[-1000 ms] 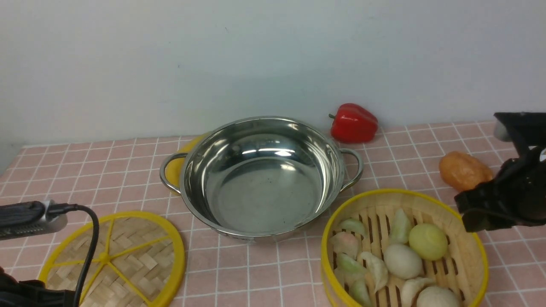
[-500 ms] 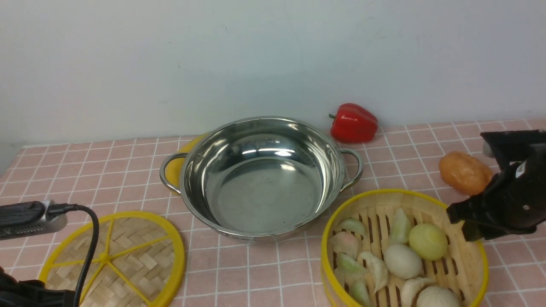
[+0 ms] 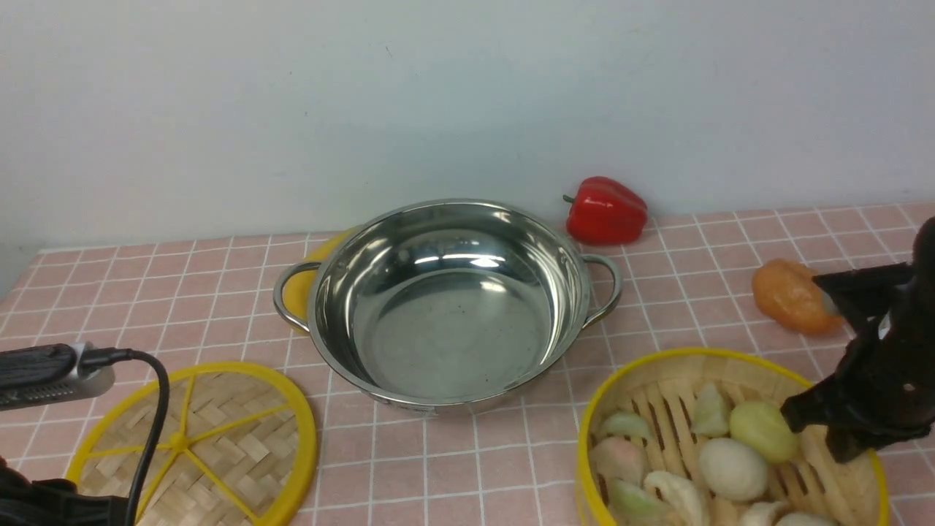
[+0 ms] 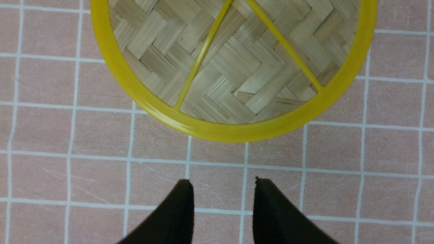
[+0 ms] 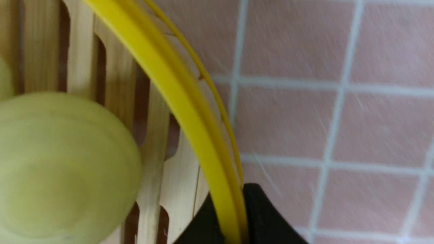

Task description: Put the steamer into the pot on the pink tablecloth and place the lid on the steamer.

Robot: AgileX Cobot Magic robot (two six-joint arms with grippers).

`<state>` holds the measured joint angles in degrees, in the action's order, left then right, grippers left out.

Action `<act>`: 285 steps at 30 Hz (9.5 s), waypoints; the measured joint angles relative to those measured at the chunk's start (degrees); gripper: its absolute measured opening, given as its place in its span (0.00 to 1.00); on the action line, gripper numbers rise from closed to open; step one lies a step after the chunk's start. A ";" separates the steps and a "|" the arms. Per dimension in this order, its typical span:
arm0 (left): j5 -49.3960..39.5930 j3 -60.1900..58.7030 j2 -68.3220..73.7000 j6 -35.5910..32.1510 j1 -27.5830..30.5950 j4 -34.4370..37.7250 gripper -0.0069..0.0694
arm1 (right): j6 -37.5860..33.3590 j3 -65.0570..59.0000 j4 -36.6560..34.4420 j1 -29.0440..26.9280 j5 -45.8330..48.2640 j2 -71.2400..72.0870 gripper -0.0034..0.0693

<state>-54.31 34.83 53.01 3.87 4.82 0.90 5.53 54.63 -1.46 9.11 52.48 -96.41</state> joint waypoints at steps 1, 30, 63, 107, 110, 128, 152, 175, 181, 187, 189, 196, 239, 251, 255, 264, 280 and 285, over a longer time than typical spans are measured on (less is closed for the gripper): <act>0.00 0.00 0.00 0.00 0.00 0.00 0.41 | -0.05 0.01 0.79 0.00 2.96 3.23 0.12; 0.00 0.00 0.00 -0.16 0.00 0.00 0.41 | 4.10 79.71 -4.00 18.18 18.65 -35.81 0.12; 3.48 0.00 0.00 -0.16 0.00 0.00 0.41 | 6.11 84.39 -2.51 18.21 18.32 -47.90 0.51; 14.23 19.66 43.02 -0.50 0.00 0.07 0.41 | 9.98 21.99 -2.71 18.21 18.41 59.40 0.72; 14.27 19.66 43.51 -0.55 0.00 0.22 0.41 | 10.28 21.87 -2.71 18.21 18.41 59.23 0.72; 12.56 19.96 46.15 -0.55 0.00 1.57 0.33 | 10.46 21.80 -2.77 18.21 18.41 59.23 0.72; -14.85 60.50 43.59 -0.93 -4.23 -9.99 0.25 | 11.60 21.80 -2.72 18.21 18.41 59.23 0.72; -8.75 74.34 67.16 1.58 -31.35 -9.63 0.25 | 12.01 21.80 -2.72 18.21 18.41 59.23 0.72; -6.80 74.38 67.80 1.58 -31.35 -9.43 0.25 | 12.01 21.80 -2.72 18.21 18.41 59.23 0.72; -6.69 74.47 69.29 1.58 -31.35 -9.49 0.25 | 12.20 21.80 -2.72 18.21 18.41 59.23 0.72; -6.33 74.47 69.76 1.58 -31.35 -9.49 0.25 | 12.20 21.80 -2.72 18.21 18.41 59.23 0.72; -5.61 74.47 70.08 1.58 -31.35 -9.49 0.25 | 12.20 21.80 -2.72 18.21 18.41 59.23 0.72; -15.27 84.61 34.66 -4.99 -31.35 -5.36 0.06 | 13.46 -18.74 14.62 18.21 8.27 92.31 0.03; -9.99 58.96 14.21 -10.63 -31.35 0.25 0.06 | 14.72 -19.78 13.26 18.21 10.09 93.46 0.04; -0.47 39.77 1.72 -9.96 -31.35 3.34 0.06 | 14.79 -19.78 13.26 18.21 10.09 93.46 0.05; 6.22 9.17 -22.06 -9.46 -31.35 13.26 0.06 | 14.79 -19.78 13.11 18.21 10.09 93.46 0.09; 2.62 2.37 -35.00 -9.03 -31.35 2.19 0.09 | 14.84 -19.78 13.11 18.21 10.09 93.46 0.17; 13.70 -2.66 -37.03 -9.03 -26.34 -4.58 0.09 | 14.84 -19.78 13.08 18.21 10.09 93.46 0.19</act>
<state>-40.61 32.17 15.98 -5.15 -21.52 -3.68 20.36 34.86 11.62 27.33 62.57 -2.95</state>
